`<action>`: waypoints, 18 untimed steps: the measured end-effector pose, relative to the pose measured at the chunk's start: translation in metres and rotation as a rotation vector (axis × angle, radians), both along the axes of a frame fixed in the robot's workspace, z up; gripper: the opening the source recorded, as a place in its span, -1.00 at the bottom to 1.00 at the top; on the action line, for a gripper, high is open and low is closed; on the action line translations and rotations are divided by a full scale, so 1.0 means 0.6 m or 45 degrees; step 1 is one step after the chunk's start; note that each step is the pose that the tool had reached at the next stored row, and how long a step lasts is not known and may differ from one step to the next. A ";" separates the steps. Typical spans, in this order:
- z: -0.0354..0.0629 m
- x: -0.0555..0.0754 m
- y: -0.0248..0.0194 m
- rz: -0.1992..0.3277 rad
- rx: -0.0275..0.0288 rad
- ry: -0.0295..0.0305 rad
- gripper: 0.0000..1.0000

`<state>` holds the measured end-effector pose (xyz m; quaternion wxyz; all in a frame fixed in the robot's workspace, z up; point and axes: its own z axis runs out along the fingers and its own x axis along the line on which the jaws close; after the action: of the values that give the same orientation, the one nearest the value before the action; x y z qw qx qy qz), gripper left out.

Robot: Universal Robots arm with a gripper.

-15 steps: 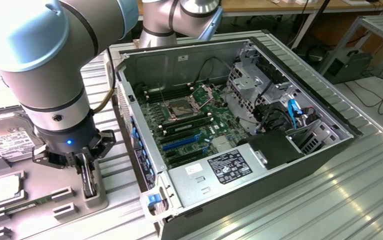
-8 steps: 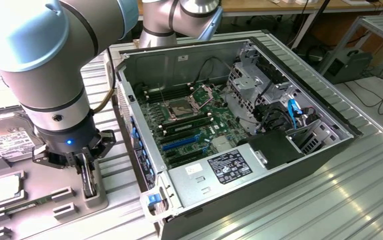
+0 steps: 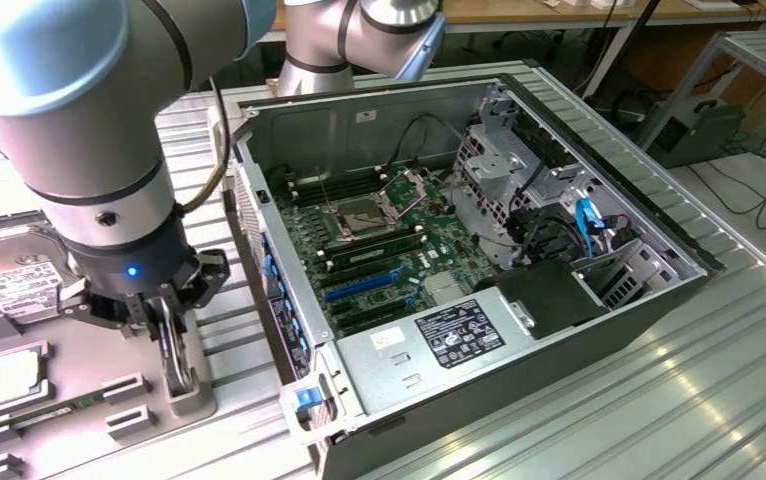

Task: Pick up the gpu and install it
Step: 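Pick up the gpu and move the gpu toward the slot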

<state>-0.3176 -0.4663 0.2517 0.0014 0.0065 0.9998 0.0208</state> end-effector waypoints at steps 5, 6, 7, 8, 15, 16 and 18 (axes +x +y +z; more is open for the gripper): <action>0.040 0.000 0.0000 0.000 0.0000 -0.0001 -0.46; 0.047 0.000 0.0000 0.000 -0.0001 0.0001 -0.46; 0.056 0.000 0.0000 0.000 -0.0001 0.0001 -0.46; 0.062 0.000 0.0000 0.000 -0.0001 0.0000 -0.46; 0.115 0.000 0.0000 0.000 -0.0001 0.0001 -0.46; 0.123 0.000 0.0000 0.003 0.0000 0.0001 -0.46; 0.126 0.000 0.0001 0.028 0.0003 0.0022 -0.46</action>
<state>-0.3176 -0.4662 0.3274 0.0003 -0.0045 0.9998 0.0209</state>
